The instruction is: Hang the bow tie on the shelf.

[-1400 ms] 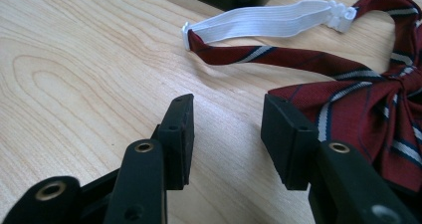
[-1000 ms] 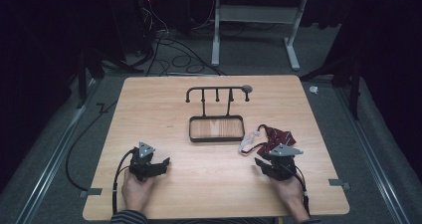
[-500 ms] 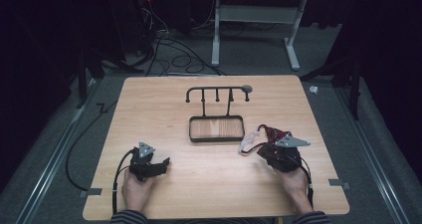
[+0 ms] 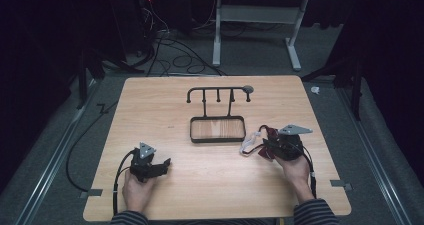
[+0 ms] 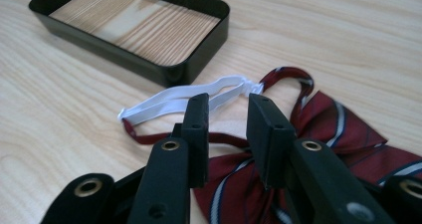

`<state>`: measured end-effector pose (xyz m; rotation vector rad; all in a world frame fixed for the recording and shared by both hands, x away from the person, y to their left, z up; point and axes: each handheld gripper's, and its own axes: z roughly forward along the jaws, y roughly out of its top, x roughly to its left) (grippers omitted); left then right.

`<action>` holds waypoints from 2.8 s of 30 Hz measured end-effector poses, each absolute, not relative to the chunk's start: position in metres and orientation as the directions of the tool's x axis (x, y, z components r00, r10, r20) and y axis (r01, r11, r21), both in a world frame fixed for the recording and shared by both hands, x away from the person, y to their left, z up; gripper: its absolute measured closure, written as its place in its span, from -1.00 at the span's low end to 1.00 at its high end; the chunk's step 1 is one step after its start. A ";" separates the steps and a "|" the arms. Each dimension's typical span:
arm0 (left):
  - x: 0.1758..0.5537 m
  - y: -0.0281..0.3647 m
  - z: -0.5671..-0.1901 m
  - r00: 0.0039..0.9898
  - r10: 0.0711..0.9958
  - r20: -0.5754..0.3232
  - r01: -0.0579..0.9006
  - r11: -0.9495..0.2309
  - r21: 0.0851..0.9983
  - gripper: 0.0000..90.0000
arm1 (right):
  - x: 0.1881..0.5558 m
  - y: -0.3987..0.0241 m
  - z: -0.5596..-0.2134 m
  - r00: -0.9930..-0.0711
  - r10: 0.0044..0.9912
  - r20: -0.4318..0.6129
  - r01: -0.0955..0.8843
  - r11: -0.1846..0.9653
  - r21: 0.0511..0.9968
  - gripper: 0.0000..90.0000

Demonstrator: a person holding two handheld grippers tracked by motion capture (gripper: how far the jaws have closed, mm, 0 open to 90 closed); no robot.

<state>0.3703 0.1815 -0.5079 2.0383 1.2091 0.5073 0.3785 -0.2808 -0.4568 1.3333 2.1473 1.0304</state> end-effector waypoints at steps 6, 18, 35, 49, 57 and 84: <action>0.370 0.181 -0.508 0.488 0.873 -0.020 0.598 -0.318 0.735 -0.51 | 0.388 -0.283 -0.452 -0.442 0.897 0.029 0.586 0.264 0.766 0.63; 0.371 0.181 -0.508 0.487 0.873 -0.020 0.598 -0.316 0.736 -0.51 | 0.417 -0.289 -0.451 -0.407 0.913 0.022 0.619 0.258 0.741 0.64; 0.371 0.181 -0.508 0.487 0.873 -0.020 0.598 -0.317 0.736 -0.51 | 0.453 -0.286 -0.460 -0.373 0.928 0.001 0.665 0.267 0.698 0.68; 0.371 0.181 -0.508 0.487 0.873 -0.020 0.598 -0.316 0.736 -0.51 | 0.467 -0.291 -0.476 -0.347 0.938 0.022 0.705 0.245 0.666 0.68; 0.371 0.181 -0.508 0.487 0.873 -0.020 0.598 -0.317 0.736 -0.51 | 0.472 -0.288 -0.484 -0.350 0.937 0.011 0.719 0.261 0.644 0.70; 0.371 0.181 -0.508 0.487 0.873 -0.020 0.598 -0.316 0.736 -0.51 | 0.451 -0.284 -0.456 -0.400 0.917 -0.017 0.637 0.291 0.714 1.00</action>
